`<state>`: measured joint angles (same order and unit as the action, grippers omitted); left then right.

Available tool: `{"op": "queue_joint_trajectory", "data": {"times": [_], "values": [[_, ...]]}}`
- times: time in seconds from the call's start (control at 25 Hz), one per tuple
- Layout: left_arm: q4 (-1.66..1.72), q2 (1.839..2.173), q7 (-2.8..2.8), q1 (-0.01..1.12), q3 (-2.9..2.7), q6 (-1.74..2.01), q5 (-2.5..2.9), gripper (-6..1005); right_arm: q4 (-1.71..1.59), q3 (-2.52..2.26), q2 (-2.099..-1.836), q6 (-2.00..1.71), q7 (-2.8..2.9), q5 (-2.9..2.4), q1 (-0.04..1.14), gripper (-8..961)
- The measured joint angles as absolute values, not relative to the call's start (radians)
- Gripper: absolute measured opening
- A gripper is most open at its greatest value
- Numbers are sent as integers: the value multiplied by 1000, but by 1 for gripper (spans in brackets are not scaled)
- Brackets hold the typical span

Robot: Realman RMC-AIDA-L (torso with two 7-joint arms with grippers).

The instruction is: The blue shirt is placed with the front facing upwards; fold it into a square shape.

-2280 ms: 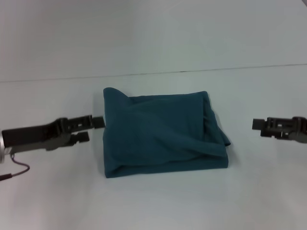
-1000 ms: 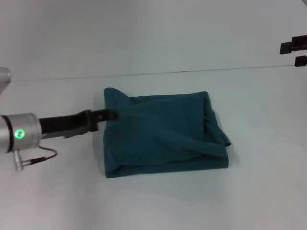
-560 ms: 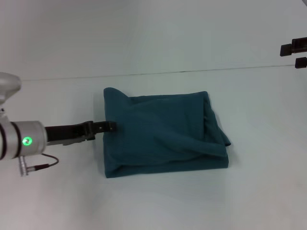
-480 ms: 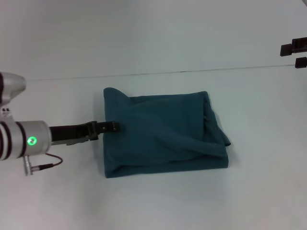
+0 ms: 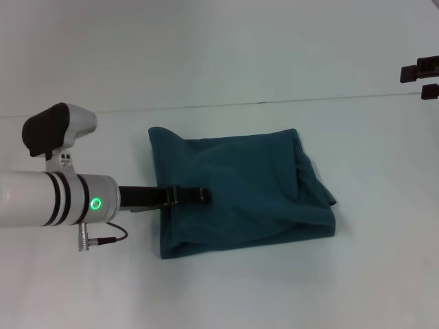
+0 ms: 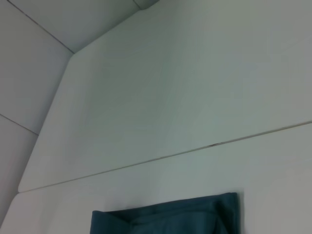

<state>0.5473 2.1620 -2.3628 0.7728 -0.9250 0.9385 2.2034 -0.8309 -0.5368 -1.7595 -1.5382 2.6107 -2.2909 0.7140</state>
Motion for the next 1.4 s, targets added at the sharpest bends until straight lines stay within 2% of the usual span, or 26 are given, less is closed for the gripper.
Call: {"op": "queue_joint_trajectory", "data": {"times": [0.8,1.04,1.28,1.4], "values": [[580,2162,-2418,788,-940,910,2189,922,-829,-537,-1760,-1542,2610,-2288,712,773],[485,2165,-2428,861,-999,819,2196,923,-828,-537,-1760,-1542,2608,-2286,713,774],[510,2170,-2452,868,-1043,805,2192,895,-828,-532,-1761,-1546,2607,-2275,709,774],[516,2171,-2456,865,-1045,808,2191,762,-828,-528,-1761,-1551,2603,-2273,708,774]]}}
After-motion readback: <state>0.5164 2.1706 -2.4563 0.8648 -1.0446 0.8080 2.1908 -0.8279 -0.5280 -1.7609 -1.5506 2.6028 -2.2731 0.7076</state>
